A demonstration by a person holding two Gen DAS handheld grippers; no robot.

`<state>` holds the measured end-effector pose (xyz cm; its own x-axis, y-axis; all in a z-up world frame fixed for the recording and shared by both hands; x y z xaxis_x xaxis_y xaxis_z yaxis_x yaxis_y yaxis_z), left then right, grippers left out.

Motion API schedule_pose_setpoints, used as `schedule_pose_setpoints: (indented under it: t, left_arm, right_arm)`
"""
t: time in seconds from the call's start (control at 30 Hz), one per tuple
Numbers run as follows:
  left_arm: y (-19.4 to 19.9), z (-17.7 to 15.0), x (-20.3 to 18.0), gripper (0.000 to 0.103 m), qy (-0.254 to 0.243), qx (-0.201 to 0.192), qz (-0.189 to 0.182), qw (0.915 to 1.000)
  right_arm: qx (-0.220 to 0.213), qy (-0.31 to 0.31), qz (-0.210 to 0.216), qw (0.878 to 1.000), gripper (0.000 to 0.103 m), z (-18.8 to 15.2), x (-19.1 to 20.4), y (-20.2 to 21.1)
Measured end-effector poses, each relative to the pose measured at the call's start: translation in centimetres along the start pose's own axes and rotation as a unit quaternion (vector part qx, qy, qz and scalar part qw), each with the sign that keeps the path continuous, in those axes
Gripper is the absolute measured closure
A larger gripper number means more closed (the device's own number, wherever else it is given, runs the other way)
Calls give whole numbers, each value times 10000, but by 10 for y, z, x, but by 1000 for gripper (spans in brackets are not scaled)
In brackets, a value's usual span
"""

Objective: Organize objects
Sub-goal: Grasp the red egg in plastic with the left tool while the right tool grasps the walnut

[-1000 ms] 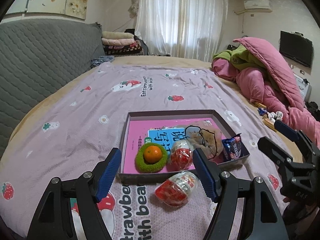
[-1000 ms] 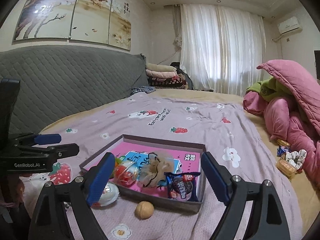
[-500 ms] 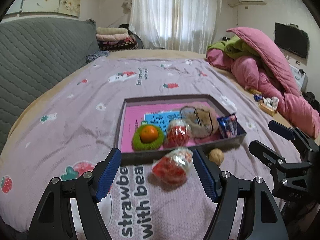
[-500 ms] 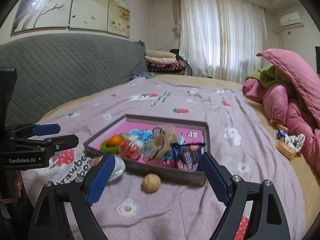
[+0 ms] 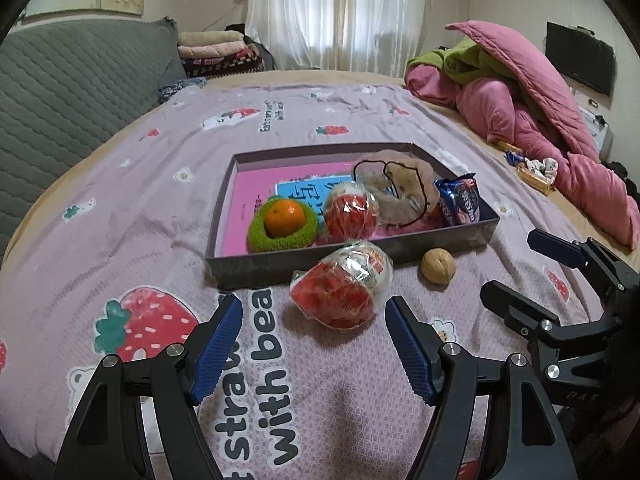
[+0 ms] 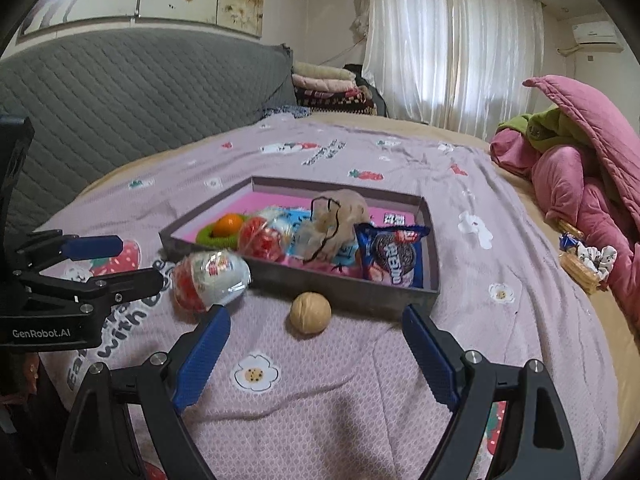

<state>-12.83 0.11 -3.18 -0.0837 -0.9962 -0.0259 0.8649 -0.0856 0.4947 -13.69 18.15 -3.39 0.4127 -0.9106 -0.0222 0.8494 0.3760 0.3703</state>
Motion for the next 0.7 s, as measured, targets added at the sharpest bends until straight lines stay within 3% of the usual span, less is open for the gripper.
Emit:
schedule_pose_setpoints:
  t: [0.7]
  left_arm:
    - [-38,-19,-2,28,113,280,-225,9993]
  right_arm:
    - [502,57,-86,9987,16,-29,-4,-33]
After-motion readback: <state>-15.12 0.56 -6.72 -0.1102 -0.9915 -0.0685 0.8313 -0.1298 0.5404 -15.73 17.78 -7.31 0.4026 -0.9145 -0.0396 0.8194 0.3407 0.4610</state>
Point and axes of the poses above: each gripper's, at about its wrist camera, not at the fingertips, and y roughly against the way its jaws point, x to its left, z to its top, the point moved 6 cm from there along -y, roughly the way its jaws point, and after that the axes turned 14 degrees about -x, right-handed, at the moved point
